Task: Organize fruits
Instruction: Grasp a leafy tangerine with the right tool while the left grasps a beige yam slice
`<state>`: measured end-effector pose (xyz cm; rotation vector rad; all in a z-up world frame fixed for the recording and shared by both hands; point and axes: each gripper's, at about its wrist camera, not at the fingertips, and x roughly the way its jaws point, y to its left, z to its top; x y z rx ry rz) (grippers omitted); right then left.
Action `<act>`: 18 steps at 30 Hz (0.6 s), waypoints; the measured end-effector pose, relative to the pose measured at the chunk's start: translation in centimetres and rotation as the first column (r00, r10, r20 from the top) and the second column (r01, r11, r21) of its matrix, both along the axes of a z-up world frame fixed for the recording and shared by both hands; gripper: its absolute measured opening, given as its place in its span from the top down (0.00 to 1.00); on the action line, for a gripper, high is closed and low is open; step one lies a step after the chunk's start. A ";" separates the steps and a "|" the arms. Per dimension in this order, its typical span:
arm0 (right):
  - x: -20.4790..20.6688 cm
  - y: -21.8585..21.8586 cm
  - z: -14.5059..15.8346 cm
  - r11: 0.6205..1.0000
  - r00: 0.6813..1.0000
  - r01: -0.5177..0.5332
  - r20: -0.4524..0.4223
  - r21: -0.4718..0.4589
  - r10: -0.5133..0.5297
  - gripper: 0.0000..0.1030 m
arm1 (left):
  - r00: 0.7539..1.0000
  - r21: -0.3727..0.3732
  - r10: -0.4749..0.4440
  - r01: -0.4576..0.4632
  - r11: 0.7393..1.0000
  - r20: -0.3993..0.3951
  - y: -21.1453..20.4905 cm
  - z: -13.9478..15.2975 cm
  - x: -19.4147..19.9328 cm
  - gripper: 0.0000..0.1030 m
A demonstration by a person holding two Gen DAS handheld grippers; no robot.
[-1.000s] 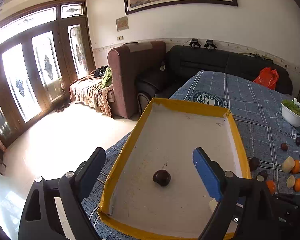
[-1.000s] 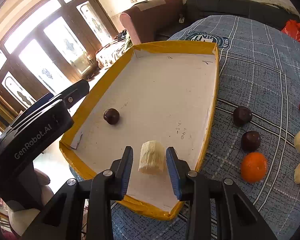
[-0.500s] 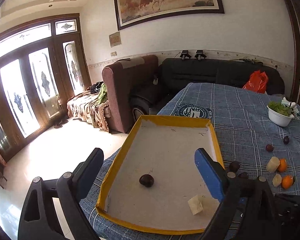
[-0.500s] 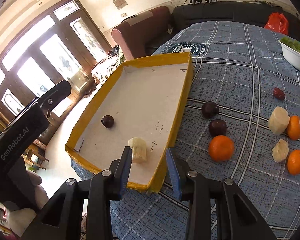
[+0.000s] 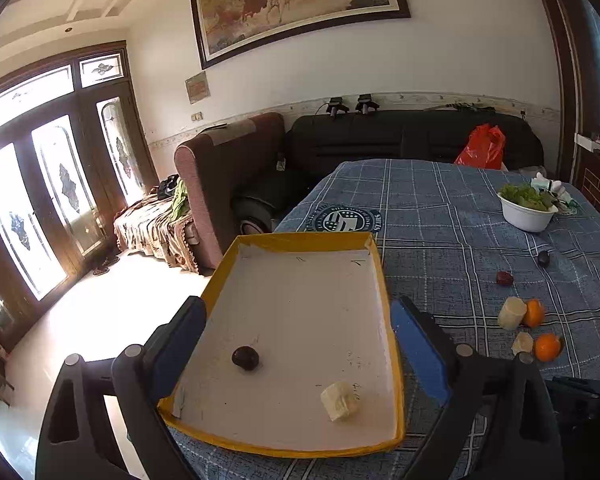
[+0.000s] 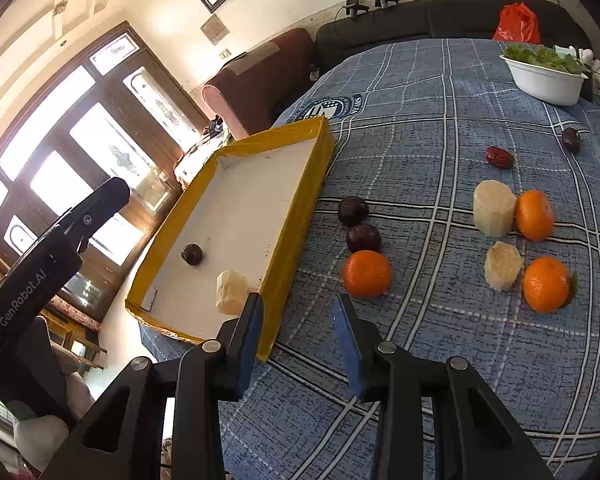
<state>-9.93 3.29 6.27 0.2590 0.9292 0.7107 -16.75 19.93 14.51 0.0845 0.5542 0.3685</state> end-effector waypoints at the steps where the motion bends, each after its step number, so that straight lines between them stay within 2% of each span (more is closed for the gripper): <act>1: 0.1 -0.6 0.1 1.000 1.000 0.008 -0.001 0.006 -0.008 0.60 | 1.000 -0.001 -0.014 0.014 1.000 -0.009 -0.5 -0.2 0.2 0.10; 5: 0.0 -3.5 0.1 0.999 0.999 0.049 0.003 0.024 -0.049 0.60 | 0.997 -0.011 -0.064 0.064 0.998 -0.042 -2.0 -0.7 1.2 0.10; 8: 0.3 -6.9 0.2 0.993 0.994 0.113 0.007 0.033 -0.113 0.59 | 0.990 -0.079 -0.116 0.110 0.991 -0.083 -2.5 -1.8 2.4 0.10; 11: 0.9 -11.7 0.1 0.975 0.975 0.220 0.002 0.034 -0.220 0.58 | 0.979 -0.154 -0.174 0.157 0.976 -0.109 -2.9 -3.0 3.3 0.10; 15: 1.6 -16.9 -1.0 0.943 0.943 0.333 -0.025 0.009 -0.333 0.55 | 0.941 -0.266 -0.300 0.252 0.930 -0.159 -4.6 -5.5 4.6 0.10; 18: 1.8 -18.3 -1.7 0.933 0.932 0.360 -0.044 -0.008 -0.360 0.55 | 0.906 -0.286 -0.381 0.323 0.902 -0.181 -6.8 -7.1 4.9 0.10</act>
